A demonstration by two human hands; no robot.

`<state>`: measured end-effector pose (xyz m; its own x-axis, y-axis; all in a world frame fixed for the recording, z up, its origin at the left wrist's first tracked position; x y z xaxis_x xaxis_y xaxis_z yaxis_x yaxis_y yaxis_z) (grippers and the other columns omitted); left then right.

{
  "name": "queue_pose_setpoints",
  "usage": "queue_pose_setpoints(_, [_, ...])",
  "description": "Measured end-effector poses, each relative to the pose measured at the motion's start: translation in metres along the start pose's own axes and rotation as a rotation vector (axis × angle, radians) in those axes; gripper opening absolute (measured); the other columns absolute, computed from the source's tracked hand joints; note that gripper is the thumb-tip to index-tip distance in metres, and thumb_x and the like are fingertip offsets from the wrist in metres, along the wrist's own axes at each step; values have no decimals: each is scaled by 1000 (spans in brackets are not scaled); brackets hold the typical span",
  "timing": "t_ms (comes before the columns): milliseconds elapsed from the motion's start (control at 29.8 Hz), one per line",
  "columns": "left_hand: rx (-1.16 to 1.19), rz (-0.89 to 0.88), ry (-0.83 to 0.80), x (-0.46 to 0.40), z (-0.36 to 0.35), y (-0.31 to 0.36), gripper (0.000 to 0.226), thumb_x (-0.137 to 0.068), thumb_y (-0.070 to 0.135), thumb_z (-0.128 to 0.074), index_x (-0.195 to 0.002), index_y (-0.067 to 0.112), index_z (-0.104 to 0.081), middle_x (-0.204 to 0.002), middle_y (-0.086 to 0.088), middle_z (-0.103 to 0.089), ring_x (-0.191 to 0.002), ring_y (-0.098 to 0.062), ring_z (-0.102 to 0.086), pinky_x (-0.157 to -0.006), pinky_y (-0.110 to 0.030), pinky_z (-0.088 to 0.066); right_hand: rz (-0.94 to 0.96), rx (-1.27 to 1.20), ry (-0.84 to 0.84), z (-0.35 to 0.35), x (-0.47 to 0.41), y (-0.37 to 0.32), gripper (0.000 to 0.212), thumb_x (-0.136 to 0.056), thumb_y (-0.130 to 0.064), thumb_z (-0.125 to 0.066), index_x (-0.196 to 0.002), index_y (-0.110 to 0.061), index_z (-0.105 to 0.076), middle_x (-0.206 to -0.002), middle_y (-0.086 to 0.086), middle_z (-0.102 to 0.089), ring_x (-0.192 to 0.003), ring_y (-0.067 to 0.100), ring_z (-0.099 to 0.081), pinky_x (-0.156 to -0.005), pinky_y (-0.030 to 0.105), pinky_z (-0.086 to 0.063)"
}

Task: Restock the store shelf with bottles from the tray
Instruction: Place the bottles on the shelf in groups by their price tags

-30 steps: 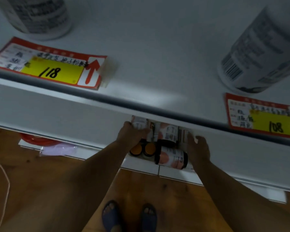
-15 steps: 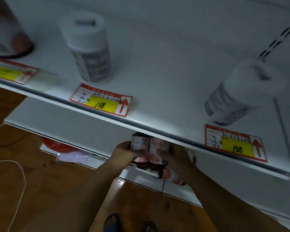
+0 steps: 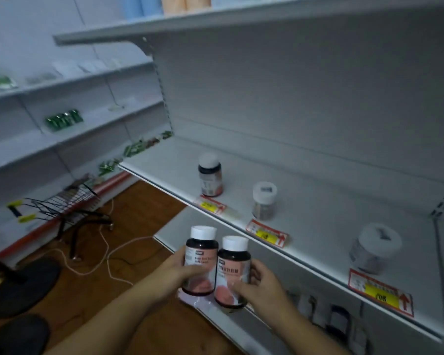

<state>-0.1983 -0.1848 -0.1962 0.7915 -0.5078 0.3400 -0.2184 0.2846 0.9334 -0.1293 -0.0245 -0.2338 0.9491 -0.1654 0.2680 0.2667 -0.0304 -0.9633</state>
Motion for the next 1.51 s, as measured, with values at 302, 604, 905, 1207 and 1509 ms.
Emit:
queue_pose_setpoints(302, [20,-234,-33,-38,66,111,47,-76,34,-62,-121,24,-53,-109,-5,-72,-100,-25,-69,-80,-37,-57,272,96,205,-10,-46,-108,47,-61,-34,-78,-100,-38,-51,-104,-15,-63,-93,1,-61,-76,22,-49])
queue_pose_setpoints(604, [77,-315,53,-193,181,162,66,-77,2,-69,-134,15,-38,-129,-9,-53,-115,-30,-54,-95,-51,-46,337,232,572,-7,-117,-133,56,-73,-21,-78,-114,-33,-41,-99,-10,-54,-92,11,-55,-80,25,-45])
queue_pose_setpoints(905, [-14,-223,-377,-279,113,136,45,-62,16,-72,-103,28,-59,-92,7,-71,-94,-14,-65,-76,-33,-52,181,271,725,5,-145,-120,40,-66,-23,-80,-84,-39,-48,-87,-21,-57,-90,12,-57,-83,32,-48])
queue_pose_setpoints(1207, [64,-124,-546,-295,70,142,70,-78,20,-64,-139,1,-34,-122,-14,-54,-112,-27,-51,-94,-41,-42,119,344,706,-3,-149,-109,56,-71,-32,-76,-103,-57,-37,-96,-37,-51,-89,-22,-51,-66,-6,-38])
queue_pose_setpoints(1509, [95,-84,-592,-276,52,140,53,-96,47,-29,-107,9,-63,-101,-7,-70,-93,-22,-65,-89,-34,-46,-31,459,625,-11,-134,-127,87,-83,-47,-62,-147,-13,-12,-134,6,-55,-103,20,-61,-75,12,-42])
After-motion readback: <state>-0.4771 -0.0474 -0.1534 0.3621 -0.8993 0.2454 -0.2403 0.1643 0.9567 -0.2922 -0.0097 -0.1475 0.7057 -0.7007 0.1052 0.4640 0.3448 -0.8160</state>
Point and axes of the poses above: each hand's wrist, its own x-axis away from the middle knuckle, its own z-axis out of the back of the hand, y = z × x, the point moved 8 cm from there along -x, towards the middle knuckle
